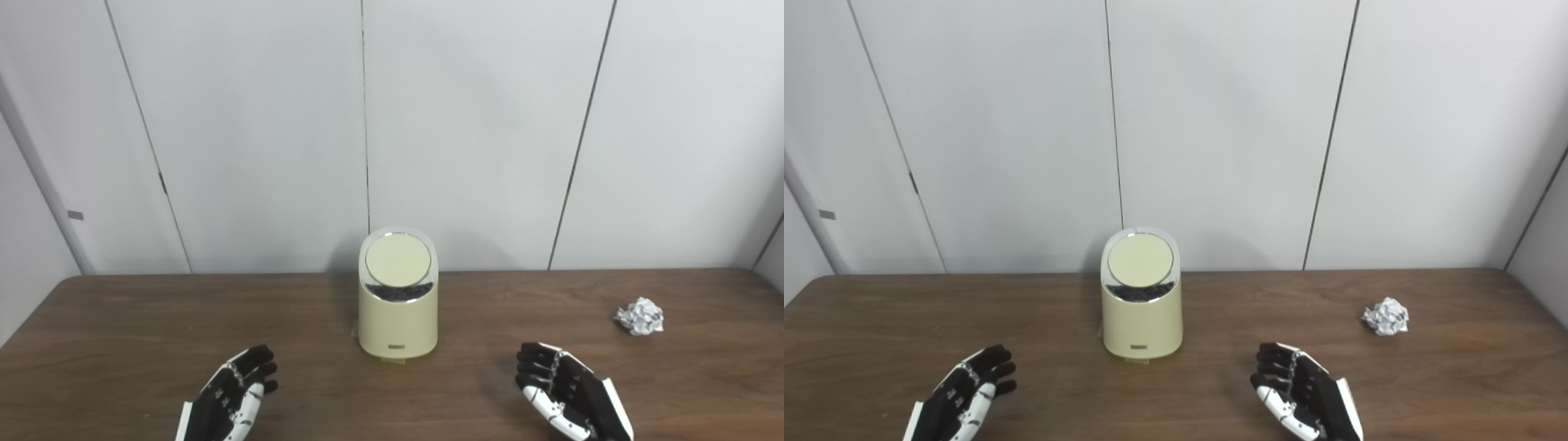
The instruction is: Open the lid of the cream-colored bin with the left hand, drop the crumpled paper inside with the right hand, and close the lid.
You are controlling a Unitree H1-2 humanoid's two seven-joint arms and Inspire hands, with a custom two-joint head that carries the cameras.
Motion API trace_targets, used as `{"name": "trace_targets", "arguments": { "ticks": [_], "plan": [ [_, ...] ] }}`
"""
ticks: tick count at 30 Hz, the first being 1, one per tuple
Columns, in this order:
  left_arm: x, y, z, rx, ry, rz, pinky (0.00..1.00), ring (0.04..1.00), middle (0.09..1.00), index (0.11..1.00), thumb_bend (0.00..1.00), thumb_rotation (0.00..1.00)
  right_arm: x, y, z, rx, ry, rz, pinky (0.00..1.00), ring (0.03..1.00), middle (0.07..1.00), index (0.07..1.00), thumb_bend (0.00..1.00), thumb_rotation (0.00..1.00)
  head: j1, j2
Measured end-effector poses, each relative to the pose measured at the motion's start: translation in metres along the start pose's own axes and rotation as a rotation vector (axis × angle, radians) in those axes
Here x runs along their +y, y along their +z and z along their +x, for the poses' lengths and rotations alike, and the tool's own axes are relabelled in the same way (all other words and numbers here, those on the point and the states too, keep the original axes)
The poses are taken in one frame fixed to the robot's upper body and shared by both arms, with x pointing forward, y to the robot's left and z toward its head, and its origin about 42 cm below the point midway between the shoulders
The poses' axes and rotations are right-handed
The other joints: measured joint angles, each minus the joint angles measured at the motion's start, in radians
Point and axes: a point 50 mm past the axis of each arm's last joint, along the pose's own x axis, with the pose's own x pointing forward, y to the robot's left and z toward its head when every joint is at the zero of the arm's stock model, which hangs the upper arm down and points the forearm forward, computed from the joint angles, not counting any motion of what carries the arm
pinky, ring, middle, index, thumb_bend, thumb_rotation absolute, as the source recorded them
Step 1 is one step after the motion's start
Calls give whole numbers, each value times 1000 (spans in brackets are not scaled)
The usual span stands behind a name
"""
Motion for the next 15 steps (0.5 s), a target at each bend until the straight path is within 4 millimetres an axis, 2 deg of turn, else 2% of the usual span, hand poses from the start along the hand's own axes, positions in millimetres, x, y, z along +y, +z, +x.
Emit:
{"name": "trace_targets", "arguments": {
  "ticks": [11, 15],
  "plan": [
    [0, 1, 1, -1, 0, 0, 700, 754, 765, 753, 270, 232, 0, 0, 1, 2, 1, -1, 601, 681, 685, 660, 265, 141, 5, -6],
    [0, 1, 1, -1, 0, -1, 713, 761, 769, 752, 296, 232, 2, -1, 5, 4, 3, -2, 611, 690, 697, 670, 265, 169, 2, -12]
  ]
}}
